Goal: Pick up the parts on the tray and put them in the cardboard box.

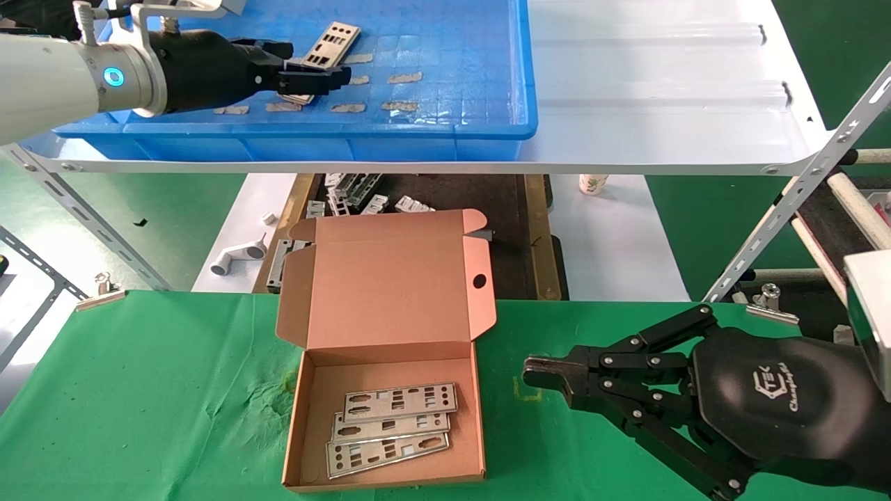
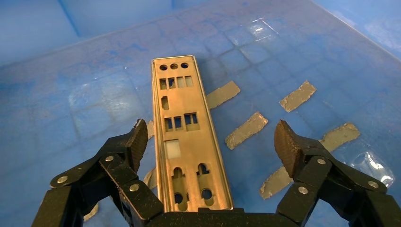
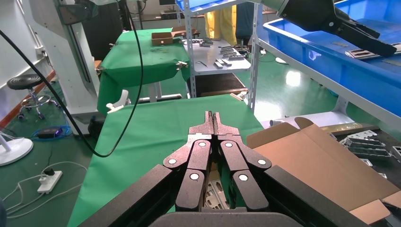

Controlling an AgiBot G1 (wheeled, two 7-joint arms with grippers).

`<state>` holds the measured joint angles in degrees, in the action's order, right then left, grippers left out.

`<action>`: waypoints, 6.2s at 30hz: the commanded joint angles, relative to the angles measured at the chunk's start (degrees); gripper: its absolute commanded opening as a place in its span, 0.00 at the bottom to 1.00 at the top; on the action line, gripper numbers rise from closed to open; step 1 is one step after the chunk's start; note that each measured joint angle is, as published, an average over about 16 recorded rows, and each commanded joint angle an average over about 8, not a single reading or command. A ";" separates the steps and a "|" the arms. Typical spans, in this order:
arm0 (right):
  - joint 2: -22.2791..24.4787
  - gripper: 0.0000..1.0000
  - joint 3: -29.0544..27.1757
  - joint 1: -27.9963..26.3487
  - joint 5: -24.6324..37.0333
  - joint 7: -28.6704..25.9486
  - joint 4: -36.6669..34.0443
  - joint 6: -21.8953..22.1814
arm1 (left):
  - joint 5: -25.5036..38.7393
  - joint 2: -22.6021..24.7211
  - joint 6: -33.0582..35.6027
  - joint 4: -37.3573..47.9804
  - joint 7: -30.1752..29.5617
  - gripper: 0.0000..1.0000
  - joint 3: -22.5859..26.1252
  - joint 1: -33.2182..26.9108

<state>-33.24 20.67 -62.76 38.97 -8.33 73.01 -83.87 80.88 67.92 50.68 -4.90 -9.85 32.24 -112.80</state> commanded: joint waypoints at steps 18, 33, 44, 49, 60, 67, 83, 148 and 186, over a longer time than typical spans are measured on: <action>0.01 0.00 0.02 0.00 -0.01 0.01 0.00 0.01 | -0.84 0.78 -1.28 2.22 3.59 0.00 -0.66 -0.24; 0.01 0.00 0.03 -0.01 -0.02 0.01 0.00 0.01 | -0.96 0.69 -1.77 3.28 5.19 0.00 -0.78 -0.57; 0.01 0.00 0.04 -0.01 -0.02 0.02 0.00 0.01 | -1.22 0.81 -2.16 3.59 6.25 0.00 -0.99 -0.70; 0.02 0.00 0.04 -0.01 -0.03 0.02 0.00 0.02 | -1.27 0.92 -2.33 3.35 7.06 0.51 -1.04 -0.96; 0.02 0.00 0.05 -0.01 -0.03 0.02 0.00 0.02 | -0.91 3.38 -5.81 3.49 7.71 1.00 -0.82 -2.21; 0.02 0.00 0.05 -0.01 -0.04 0.03 0.00 0.02 | 0.82 5.49 -9.42 5.07 6.42 1.00 0.38 -3.41; 0.03 0.00 0.07 -0.02 -0.04 0.03 0.00 0.03 | 4.18 8.85 -13.51 6.34 3.17 1.00 2.66 -4.01; 0.04 0.00 0.12 -0.03 -0.08 0.06 0.00 0.05 | 7.72 7.02 -17.81 -5.07 -7.17 0.00 6.26 -0.76; 0.06 0.00 0.15 -0.04 -0.10 0.07 0.00 0.06 | -12.44 -24.24 27.07 -65.64 -9.66 0.00 2.67 11.69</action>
<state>-33.18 20.82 -62.80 38.87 -8.26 73.01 -83.81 70.10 44.31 75.79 -70.00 -19.80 35.43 -100.48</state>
